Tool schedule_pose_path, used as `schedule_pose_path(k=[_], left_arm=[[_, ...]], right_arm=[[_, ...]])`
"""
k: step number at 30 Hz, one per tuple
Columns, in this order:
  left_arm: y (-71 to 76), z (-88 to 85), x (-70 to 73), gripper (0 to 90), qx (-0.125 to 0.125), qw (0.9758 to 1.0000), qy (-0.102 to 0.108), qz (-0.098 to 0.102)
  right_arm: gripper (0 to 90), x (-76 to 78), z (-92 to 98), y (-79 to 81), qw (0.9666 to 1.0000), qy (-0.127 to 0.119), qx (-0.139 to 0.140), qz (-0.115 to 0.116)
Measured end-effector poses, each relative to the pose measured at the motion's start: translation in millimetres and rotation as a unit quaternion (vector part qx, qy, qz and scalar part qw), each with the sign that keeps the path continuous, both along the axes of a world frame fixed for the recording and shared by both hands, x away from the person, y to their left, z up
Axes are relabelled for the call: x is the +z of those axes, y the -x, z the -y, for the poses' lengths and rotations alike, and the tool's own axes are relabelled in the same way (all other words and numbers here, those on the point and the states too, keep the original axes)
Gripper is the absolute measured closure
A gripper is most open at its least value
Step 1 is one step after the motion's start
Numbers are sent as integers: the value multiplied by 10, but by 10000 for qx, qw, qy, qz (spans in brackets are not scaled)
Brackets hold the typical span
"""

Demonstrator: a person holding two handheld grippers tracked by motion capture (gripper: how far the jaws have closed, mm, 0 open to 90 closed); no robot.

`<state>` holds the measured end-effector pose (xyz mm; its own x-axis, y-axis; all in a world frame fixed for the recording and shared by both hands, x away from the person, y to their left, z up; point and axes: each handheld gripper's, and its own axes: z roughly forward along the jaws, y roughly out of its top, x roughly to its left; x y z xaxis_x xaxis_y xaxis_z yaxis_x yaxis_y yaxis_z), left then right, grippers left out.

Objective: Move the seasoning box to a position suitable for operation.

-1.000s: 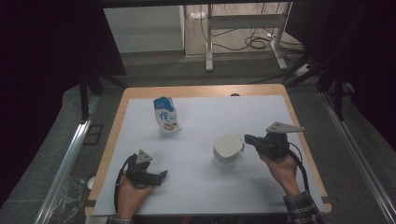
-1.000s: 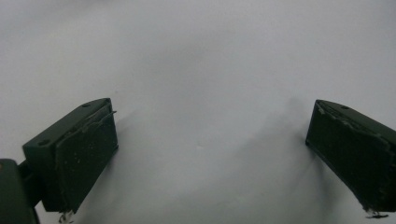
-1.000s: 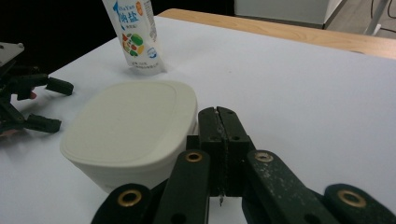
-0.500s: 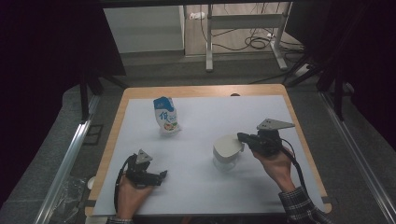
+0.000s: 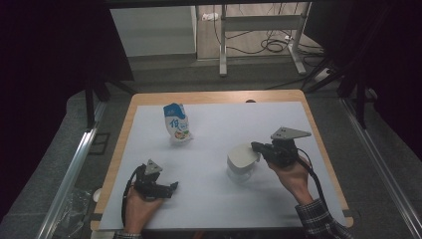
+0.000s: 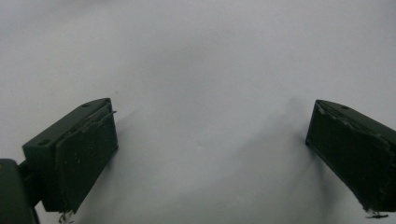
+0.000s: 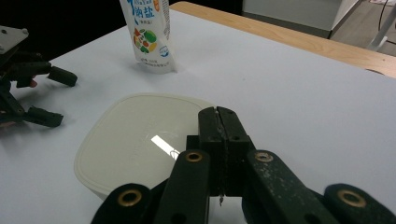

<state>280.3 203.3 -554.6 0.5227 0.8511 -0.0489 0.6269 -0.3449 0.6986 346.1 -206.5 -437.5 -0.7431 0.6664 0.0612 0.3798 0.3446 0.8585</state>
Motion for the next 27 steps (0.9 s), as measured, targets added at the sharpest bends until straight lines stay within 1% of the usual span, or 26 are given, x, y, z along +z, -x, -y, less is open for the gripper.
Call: schedule_pose_path(k=[18, 21, 27], left_arm=[[0, 0, 0, 21, 0, 10000, 0, 2], [0, 0, 0, 21, 0, 10000, 0, 2], [0, 0, 0, 21, 1, 10000, -1, 1]], right_arm=[[898, -13, 33, -15, 10000, -42, -23, -6], [898, -15, 44, -20, 10000, -40, -62, -9], [899, -28, 75, -31, 9998, -114, -126, -72]])
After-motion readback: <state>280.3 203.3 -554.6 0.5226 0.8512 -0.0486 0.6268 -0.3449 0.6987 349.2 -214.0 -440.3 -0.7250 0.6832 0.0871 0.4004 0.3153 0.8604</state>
